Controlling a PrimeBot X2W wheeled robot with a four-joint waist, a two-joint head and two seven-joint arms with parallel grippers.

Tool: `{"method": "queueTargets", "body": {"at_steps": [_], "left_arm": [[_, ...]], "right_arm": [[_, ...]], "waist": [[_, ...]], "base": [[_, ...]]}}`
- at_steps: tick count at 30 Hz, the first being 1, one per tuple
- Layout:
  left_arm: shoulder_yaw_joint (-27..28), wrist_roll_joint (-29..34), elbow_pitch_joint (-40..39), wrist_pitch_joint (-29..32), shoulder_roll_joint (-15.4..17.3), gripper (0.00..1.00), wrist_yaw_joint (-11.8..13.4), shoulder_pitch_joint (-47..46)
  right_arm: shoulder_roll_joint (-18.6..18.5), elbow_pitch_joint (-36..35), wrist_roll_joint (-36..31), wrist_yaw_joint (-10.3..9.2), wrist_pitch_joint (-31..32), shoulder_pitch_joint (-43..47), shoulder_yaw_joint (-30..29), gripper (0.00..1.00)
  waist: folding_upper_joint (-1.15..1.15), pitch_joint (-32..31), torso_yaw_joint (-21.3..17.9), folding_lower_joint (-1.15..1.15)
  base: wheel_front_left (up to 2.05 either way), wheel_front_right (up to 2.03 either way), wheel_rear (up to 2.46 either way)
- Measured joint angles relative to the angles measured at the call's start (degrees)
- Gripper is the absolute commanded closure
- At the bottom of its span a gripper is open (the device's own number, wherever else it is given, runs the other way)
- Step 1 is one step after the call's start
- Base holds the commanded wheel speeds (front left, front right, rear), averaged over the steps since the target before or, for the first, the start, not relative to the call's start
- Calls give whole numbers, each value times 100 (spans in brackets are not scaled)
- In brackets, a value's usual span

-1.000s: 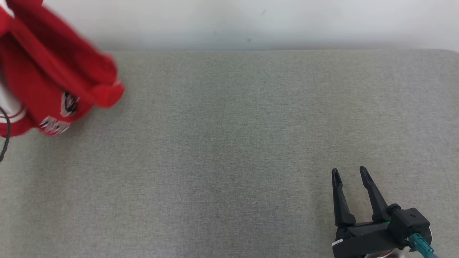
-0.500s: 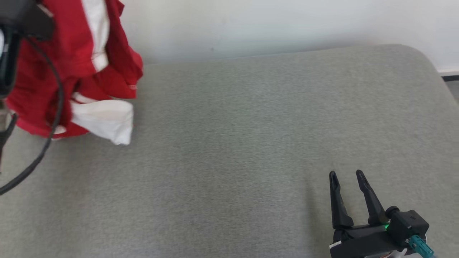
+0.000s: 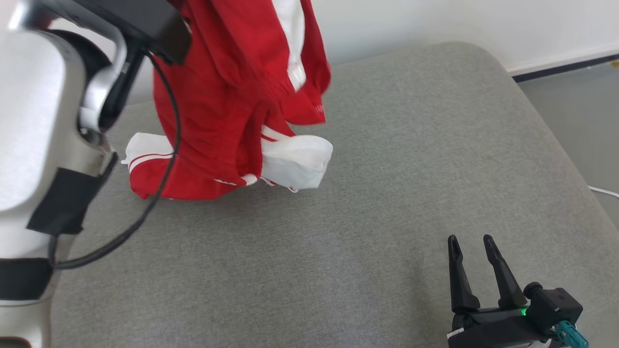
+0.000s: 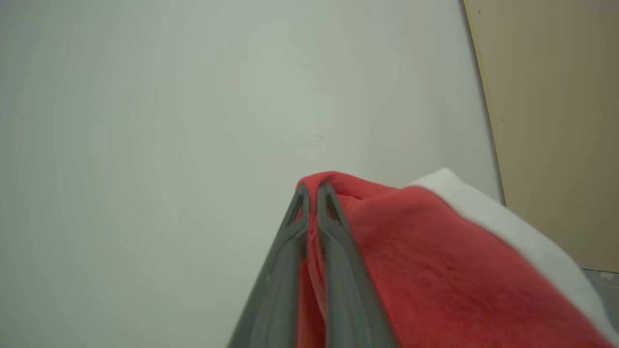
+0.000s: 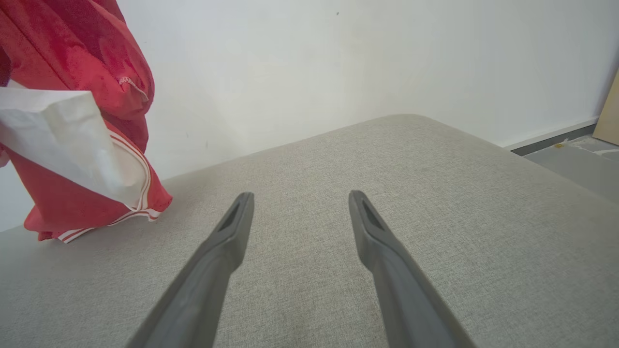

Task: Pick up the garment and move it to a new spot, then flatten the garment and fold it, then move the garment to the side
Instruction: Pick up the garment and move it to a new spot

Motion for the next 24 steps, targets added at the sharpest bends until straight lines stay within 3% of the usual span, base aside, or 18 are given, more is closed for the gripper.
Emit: {"method": "queueTargets", "body": {"at_steps": [12,20,24], "left_arm": [[-751,-258,348,-237,-527,100,-49,1430],[-1261,-470,1528,-762,-982,100,-91,2765],[-1514,-466,2062,-1039,-1209,100,-107,2954]], "right_arm": [[1,59,-4,0,0,-40,-74,0],[1,83,-88,0,0,-131,-66,0],[0,98,-122,0,0,-147,-57,0]], "waist": [[0,247,-71,0],[0,376,41,0],[1,385,106,0]], "base": [[0,0,0],[0,0,0],[0,0,0]]}}
